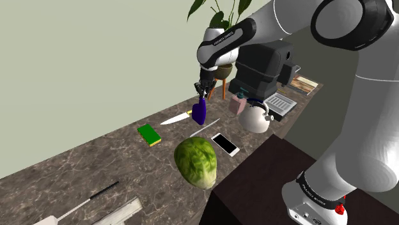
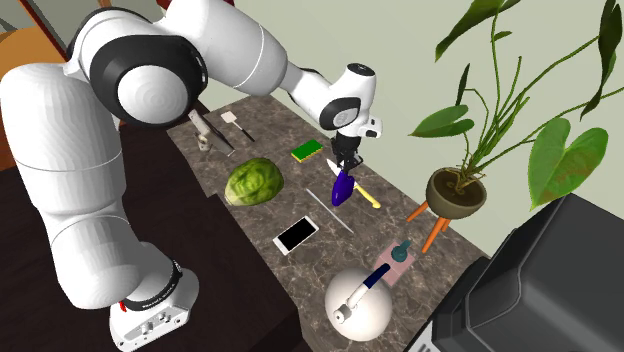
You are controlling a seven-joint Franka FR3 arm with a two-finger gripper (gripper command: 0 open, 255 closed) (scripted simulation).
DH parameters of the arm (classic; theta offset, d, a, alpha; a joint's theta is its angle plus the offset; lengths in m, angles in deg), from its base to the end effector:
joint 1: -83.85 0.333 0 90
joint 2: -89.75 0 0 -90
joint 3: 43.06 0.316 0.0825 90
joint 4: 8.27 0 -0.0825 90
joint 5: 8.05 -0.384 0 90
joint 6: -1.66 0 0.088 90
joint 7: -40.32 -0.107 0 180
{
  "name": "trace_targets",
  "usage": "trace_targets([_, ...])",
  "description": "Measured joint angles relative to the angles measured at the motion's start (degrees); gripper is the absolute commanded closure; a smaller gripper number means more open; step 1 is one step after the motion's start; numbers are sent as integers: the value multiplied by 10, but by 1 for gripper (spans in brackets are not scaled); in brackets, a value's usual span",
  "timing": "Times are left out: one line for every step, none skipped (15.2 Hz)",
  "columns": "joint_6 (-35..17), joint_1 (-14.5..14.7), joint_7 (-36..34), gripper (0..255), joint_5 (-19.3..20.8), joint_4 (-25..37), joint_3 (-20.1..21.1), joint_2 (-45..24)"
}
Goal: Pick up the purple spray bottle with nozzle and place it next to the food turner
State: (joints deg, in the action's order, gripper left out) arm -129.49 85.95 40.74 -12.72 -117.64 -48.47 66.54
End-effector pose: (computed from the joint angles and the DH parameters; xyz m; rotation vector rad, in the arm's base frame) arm 0.6236 -0.0313 0.2837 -3.1135 0.1521 0.0337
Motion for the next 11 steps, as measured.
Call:
trace_targets([0,0,0,255,0,0,0,0])
trace_targets([0,0,0,255,0,0,0,0])
trace_targets([0,0,0,255,0,0,0,0])
trace_targets([0,0,0,255,0,0,0,0])
trace_targets([0,0,0,255,0,0,0,0])
trace_targets([0,0,0,255,0,0,0,0])
trace_targets([0,0,0,255,0,0,0,0])
trace_targets([3,0,0,255,0,1,0,2])
trace_targets([8,0,-1,255,1,2,0,5])
trace_targets([13,1,-2,255,2,2,-1,11])
trace_targets([19,0,-1,255,2,5,-1,14])
